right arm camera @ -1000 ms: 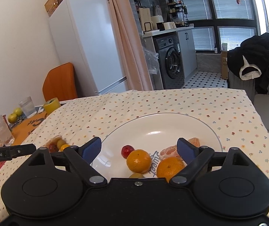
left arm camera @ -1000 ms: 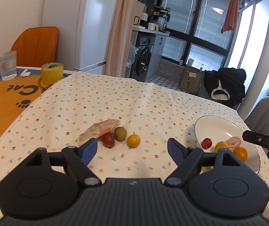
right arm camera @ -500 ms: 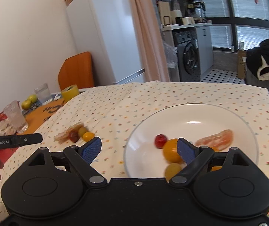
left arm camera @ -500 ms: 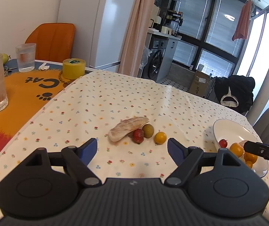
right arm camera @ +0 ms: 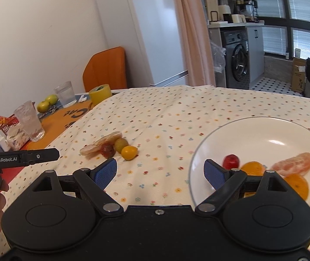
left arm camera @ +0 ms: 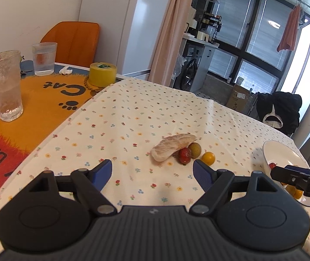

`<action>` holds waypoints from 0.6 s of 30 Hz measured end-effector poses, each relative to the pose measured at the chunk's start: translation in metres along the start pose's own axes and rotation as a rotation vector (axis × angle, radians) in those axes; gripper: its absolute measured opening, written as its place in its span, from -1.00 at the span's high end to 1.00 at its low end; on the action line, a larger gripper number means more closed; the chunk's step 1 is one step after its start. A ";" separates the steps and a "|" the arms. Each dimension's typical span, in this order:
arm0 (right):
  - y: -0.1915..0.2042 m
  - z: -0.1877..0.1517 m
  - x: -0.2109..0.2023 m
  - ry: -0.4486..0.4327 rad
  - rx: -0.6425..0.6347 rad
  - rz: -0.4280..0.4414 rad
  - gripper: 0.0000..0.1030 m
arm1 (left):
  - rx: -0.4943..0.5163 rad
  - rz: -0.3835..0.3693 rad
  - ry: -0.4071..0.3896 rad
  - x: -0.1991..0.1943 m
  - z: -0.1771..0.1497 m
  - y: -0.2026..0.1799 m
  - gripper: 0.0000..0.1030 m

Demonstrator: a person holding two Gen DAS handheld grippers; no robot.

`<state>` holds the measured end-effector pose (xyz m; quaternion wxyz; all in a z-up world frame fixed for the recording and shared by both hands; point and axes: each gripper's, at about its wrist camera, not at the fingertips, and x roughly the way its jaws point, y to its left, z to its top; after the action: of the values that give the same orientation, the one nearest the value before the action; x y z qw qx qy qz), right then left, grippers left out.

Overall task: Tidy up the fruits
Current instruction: 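Move both grippers back from the plate to the fruit on the cloth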

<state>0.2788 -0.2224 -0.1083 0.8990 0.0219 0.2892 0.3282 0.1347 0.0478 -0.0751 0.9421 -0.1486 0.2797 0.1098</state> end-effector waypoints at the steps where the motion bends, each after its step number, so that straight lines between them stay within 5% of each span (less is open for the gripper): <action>1: 0.002 0.001 0.003 0.004 -0.005 0.005 -0.69 | -0.002 0.002 -0.004 0.000 0.000 0.001 -0.55; 10: 0.016 0.011 0.024 0.034 -0.054 0.038 -0.50 | -0.001 -0.011 0.003 0.014 0.004 0.003 -0.49; 18: 0.026 0.019 0.047 0.073 -0.080 0.061 -0.26 | 0.018 -0.018 0.025 0.032 0.007 -0.001 -0.23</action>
<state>0.3033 -0.1708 -0.1108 0.8775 -0.0171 0.3077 0.3675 0.1647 0.0537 -0.0873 0.9408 -0.1439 0.2911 0.0970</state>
